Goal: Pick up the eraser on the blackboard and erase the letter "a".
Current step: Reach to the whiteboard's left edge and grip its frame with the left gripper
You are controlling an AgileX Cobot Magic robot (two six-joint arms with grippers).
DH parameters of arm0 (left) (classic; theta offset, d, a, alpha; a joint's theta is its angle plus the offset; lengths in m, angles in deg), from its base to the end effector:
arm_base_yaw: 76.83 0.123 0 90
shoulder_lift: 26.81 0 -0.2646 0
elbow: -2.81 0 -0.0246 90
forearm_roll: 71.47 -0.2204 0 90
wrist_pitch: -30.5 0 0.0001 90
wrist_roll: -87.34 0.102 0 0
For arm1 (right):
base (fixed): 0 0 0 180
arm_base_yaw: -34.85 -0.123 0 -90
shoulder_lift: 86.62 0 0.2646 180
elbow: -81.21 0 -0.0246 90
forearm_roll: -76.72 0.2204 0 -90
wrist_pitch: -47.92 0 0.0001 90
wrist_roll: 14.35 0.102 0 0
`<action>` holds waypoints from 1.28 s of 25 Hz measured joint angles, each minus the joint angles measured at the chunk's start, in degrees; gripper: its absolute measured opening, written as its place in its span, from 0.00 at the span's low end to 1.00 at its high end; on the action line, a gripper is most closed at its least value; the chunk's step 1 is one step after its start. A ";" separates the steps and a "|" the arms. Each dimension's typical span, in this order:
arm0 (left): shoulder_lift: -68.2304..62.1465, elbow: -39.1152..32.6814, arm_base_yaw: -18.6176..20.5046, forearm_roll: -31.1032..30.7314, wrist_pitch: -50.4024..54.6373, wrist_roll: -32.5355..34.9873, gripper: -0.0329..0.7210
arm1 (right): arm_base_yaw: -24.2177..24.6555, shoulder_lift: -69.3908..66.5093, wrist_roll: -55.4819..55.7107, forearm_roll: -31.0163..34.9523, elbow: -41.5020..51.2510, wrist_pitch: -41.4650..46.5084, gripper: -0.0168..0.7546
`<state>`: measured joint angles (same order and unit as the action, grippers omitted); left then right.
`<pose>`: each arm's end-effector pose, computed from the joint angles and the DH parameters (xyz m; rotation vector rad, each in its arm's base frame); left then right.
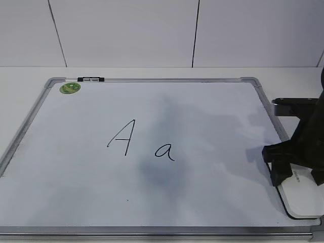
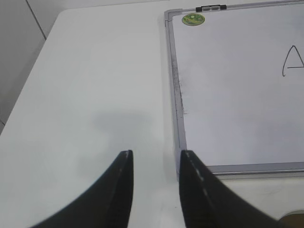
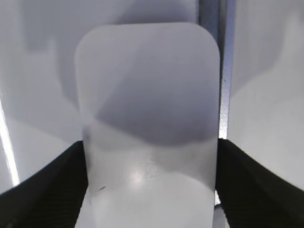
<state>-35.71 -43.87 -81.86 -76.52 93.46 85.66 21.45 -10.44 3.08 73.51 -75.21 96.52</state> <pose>-0.0034 0.0083 0.2603 0.0536 2.0651 0.0337 0.2542 0.0562 0.1640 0.0532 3.0621 -0.0355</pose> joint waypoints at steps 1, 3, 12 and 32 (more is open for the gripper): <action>0.00 0.00 0.00 0.00 0.00 0.00 0.36 | 0.00 0.00 0.00 0.00 0.00 0.00 0.82; 0.00 0.00 0.00 0.00 0.00 0.00 0.36 | 0.00 0.00 0.00 0.00 0.00 0.00 0.79; 0.00 0.00 0.00 0.00 0.00 0.00 0.36 | 0.00 0.00 0.00 -0.13 0.00 -0.21 0.73; 0.00 0.00 0.00 0.00 0.00 0.00 0.36 | -0.13 -0.37 0.98 -1.29 -7.01 7.87 0.73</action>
<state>-35.71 -43.87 -81.86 -76.52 93.46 85.66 21.32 -10.81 4.05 72.22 -82.22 104.39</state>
